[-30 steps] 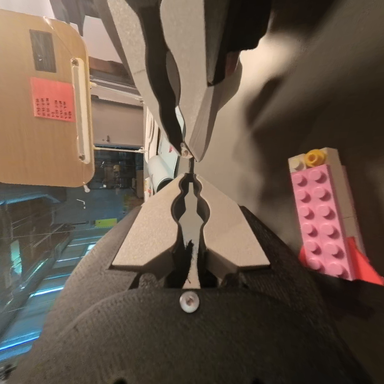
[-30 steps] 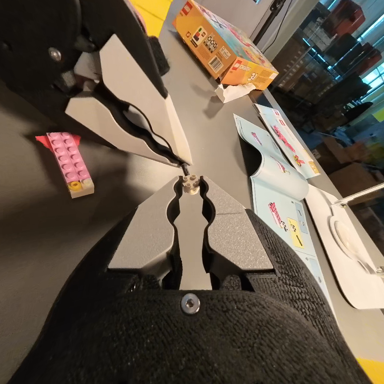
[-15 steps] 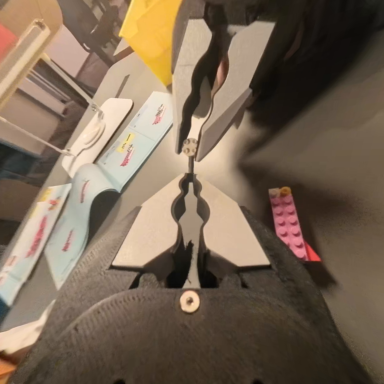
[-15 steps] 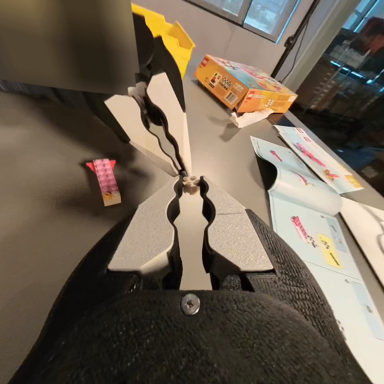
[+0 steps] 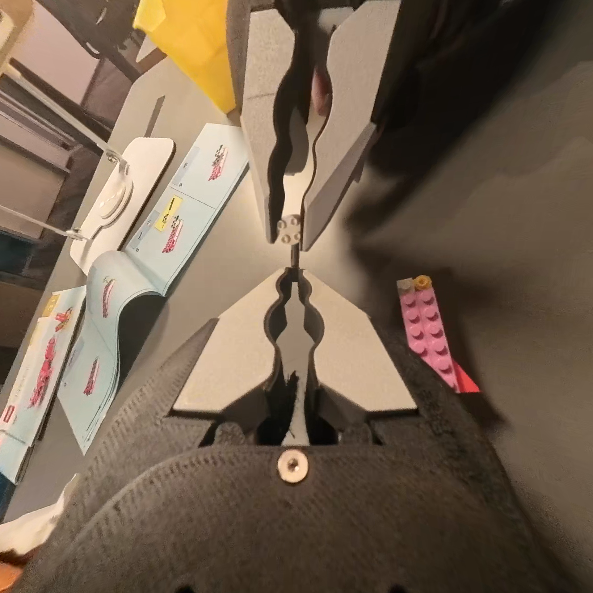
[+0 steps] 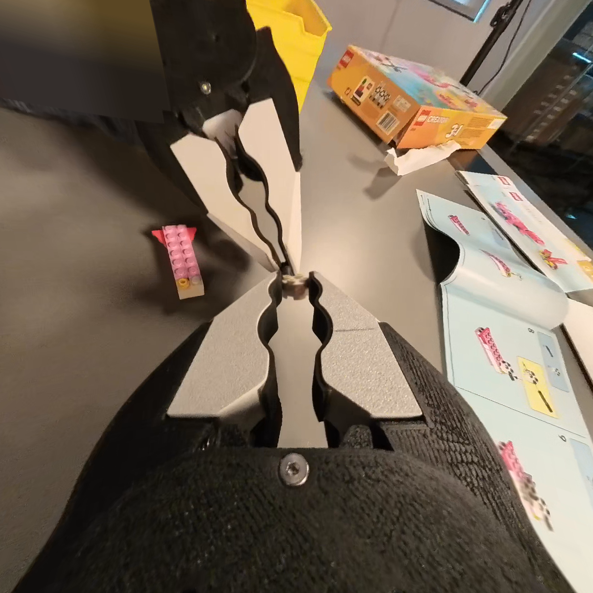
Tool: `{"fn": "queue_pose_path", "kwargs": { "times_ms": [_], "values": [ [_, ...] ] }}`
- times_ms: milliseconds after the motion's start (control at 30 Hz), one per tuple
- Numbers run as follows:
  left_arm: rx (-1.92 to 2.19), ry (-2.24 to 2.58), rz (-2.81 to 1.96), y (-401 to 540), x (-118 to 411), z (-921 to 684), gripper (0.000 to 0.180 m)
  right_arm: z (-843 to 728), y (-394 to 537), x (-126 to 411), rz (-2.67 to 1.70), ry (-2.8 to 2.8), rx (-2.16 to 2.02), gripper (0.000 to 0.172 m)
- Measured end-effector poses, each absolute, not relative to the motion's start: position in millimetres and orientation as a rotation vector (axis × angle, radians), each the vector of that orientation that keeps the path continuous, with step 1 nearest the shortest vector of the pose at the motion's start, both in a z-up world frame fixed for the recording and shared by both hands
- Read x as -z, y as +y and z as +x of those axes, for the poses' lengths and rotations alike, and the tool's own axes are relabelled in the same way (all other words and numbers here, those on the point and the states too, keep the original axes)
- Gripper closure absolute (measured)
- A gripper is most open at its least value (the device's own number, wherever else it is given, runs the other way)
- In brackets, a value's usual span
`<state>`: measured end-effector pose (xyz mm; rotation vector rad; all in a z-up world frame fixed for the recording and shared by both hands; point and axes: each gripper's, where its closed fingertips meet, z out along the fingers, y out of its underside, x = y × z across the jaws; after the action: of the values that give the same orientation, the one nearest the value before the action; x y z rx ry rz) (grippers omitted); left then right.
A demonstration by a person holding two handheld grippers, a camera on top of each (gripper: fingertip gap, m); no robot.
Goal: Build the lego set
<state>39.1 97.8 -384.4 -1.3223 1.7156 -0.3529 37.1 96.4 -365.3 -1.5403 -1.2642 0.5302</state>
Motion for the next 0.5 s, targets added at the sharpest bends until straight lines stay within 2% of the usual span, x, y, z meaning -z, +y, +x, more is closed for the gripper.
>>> {"fn": "queue_pose_path", "kwargs": {
  "times_ms": [200,500],
  "values": [
    [0.37,1.697,-1.336,98,385,41,0.178,37,99,364,-1.559,-1.237,-0.54,0.157],
    [0.768,1.485,-1.419,92,355,46,0.178,39,99,329,-1.477,-1.027,-0.77,0.157]
  ]
}}
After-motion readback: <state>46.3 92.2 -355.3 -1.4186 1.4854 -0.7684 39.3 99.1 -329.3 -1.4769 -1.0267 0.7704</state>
